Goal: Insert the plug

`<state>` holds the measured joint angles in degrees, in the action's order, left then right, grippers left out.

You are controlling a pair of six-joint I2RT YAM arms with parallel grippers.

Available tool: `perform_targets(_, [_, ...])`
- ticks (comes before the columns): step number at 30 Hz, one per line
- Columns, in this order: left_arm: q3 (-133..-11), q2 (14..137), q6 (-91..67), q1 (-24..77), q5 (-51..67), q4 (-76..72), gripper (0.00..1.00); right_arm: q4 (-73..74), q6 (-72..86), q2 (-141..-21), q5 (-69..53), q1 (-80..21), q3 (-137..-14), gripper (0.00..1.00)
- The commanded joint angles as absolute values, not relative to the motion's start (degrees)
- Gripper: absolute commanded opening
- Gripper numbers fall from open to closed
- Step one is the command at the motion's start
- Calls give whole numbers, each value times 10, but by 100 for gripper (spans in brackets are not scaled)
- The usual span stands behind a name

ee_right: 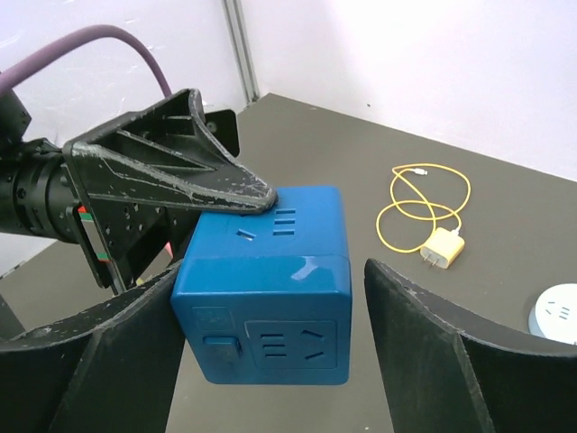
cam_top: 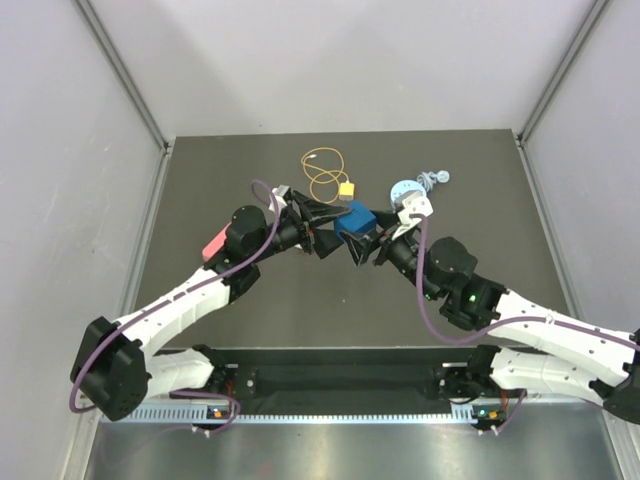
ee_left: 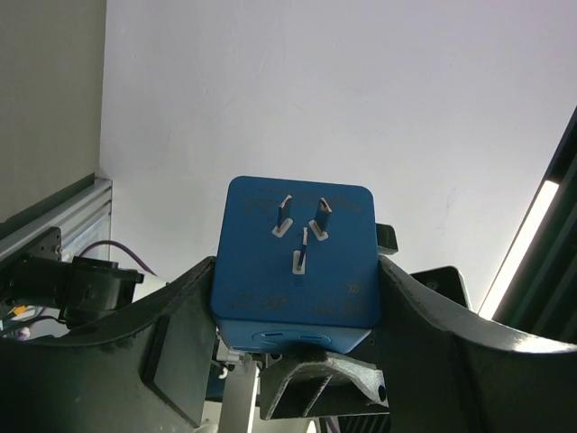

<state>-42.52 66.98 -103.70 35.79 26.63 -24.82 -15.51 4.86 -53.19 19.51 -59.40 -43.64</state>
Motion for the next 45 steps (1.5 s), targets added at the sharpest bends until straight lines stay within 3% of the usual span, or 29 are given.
perform_targets(1, [-426, 650, -1051, 360, 268, -290, 0, -185, 64, -538, 215, -606, -454, 75])
perform_targets(3, [-425, 654, -1054, 360, 272, -294, 0, -191, 70, -535, 221, -609, -446, 74])
perform_targets(6, [-421, 650, -1056, 360, 272, -298, 0, -198, 72, -529, 222, -612, -431, 66])
perform_targets(12, [-411, 650, -1057, 360, 271, -306, 0, -213, 71, -510, 236, -613, -412, 25])
perform_targets(14, [-411, 658, -1056, 360, 282, -334, 37, -215, 69, -500, 239, -614, -407, 0])
perform_targets(17, [-426, 670, -1030, 360, 302, -323, 85, -169, 79, -501, 264, -611, -425, 0])
perform_targets(19, [-437, 673, -1003, 360, 309, -306, 97, -88, 94, -510, 265, -597, -463, 0])
perform_targets(23, [-437, 679, -962, 355, 308, -287, 98, 38, 129, -517, 240, -547, -508, 0])
perform_targets(29, [-443, 697, -824, 310, 329, -190, 97, 220, 163, -531, 89, -358, -599, 0])
perform_targets(37, [-577, 700, -494, 298, 222, 132, 96, 438, 90, -726, 21, -207, -793, 0])
perform_targets(45, [-613, 702, -334, 298, 160, 216, 95, 496, 45, -966, 30, -164, -960, 0])
